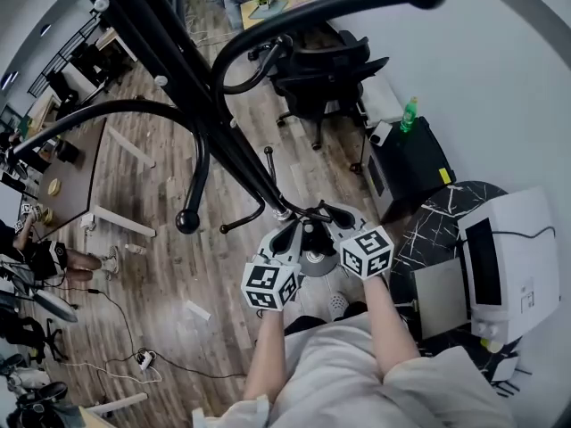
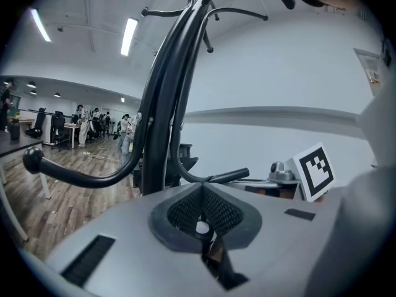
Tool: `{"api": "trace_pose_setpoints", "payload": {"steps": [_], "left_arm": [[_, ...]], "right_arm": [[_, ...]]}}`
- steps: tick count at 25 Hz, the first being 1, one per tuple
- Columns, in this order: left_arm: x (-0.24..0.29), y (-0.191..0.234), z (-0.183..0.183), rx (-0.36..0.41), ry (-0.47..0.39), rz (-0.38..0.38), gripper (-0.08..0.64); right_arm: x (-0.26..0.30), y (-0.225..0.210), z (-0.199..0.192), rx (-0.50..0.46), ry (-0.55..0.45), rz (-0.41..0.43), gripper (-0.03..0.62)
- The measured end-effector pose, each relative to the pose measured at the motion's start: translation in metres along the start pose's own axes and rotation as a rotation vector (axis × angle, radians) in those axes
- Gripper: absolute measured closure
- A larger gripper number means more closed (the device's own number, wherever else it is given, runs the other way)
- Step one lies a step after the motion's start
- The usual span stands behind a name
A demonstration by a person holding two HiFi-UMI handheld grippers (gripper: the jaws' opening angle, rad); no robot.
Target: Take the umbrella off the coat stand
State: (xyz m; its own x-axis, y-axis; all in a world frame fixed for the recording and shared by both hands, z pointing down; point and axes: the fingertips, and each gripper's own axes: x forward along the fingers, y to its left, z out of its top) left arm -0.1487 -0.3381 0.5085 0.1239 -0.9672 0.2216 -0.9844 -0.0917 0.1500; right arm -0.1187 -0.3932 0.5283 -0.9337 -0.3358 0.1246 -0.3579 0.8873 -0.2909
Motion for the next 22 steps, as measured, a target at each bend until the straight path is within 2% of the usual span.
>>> {"api": "trace_pose_setpoints", "payload": {"steps": [22], "left_arm": [[0.003, -0.018, 0.007, 0.023, -0.007, -0.06, 0.538]], "right_arm": [[-0.015, -0.005, 0.011, -0.042, -0.014, -0.016, 0.584]]}}
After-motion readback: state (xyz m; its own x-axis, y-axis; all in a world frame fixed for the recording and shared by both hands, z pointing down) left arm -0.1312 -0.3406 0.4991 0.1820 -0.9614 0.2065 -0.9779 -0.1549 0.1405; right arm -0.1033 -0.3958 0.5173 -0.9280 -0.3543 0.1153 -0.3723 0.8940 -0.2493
